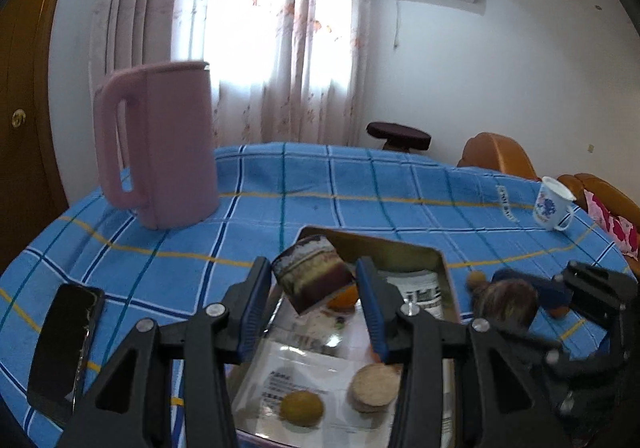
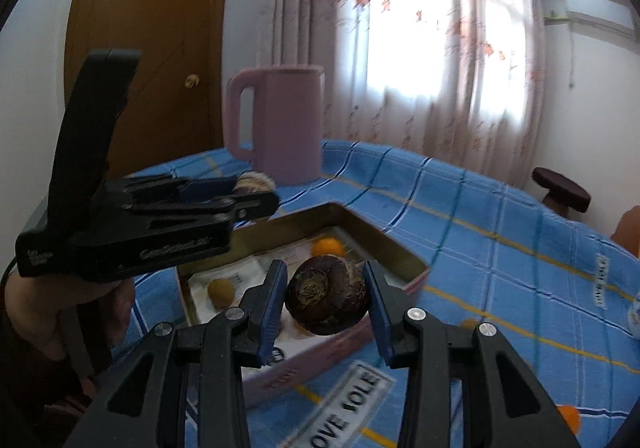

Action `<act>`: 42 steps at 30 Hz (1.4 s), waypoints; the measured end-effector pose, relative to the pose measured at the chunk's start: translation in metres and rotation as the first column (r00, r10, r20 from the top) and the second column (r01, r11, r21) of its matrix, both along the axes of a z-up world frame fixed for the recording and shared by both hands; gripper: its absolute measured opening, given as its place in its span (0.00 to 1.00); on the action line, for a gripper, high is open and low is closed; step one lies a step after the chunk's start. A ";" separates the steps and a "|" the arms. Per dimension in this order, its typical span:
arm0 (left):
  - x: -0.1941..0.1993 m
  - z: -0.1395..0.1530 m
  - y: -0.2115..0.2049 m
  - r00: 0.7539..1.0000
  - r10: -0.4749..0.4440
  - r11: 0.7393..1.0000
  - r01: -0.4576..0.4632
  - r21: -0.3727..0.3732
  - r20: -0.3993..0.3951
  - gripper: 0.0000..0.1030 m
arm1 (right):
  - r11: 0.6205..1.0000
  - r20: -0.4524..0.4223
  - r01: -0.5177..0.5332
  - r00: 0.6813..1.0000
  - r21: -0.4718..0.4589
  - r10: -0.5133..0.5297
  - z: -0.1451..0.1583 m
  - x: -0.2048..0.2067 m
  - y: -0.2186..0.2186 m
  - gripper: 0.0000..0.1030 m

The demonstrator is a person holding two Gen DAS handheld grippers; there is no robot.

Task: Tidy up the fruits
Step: 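Lower the mangosteen and striped cake into the tin and open both grippers, then grasp an orange with the right gripper while the left grasps the purple round fruit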

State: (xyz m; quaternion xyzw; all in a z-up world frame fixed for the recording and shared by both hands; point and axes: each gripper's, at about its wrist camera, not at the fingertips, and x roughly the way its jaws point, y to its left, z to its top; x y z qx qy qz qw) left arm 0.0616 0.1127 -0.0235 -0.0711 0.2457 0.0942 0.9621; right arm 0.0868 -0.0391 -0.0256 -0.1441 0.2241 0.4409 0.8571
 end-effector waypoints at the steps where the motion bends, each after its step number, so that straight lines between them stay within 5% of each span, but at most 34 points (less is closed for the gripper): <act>1: 0.001 -0.002 0.003 1.000 0.004 1.000 -0.004 -0.003 -0.009 0.44 | 1.000 -0.008 -0.008 1.000 -0.011 0.008 -0.004 0.000 0.004 0.40; 13: 0.010 -0.016 0.011 0.997 0.014 1.000 -0.014 0.005 -0.070 0.46 | 0.995 -0.081 -0.027 0.996 -0.096 0.019 -0.025 0.008 0.022 0.40; 17: 0.005 -0.013 0.011 0.998 0.030 1.000 -0.030 -0.004 -0.048 0.62 | 0.996 -0.073 -0.017 0.997 -0.083 0.011 -0.021 0.006 0.013 0.44; 27: -0.006 -0.002 -0.026 0.999 -0.041 0.999 0.042 -0.013 0.021 0.72 | 0.966 0.030 0.245 0.969 -0.081 -0.244 -0.004 0.025 -0.096 0.48; 35: 0.002 -0.002 -0.082 0.988 -0.156 0.988 0.156 0.005 0.012 0.72 | 0.912 0.007 0.405 0.914 -0.069 -0.405 0.000 0.044 -0.160 0.48; 42: 0.020 -0.002 -0.135 0.965 -0.262 0.964 0.263 0.027 -0.018 0.72 | 0.894 -0.077 0.442 0.891 -0.076 -0.447 -0.012 0.055 -0.188 0.48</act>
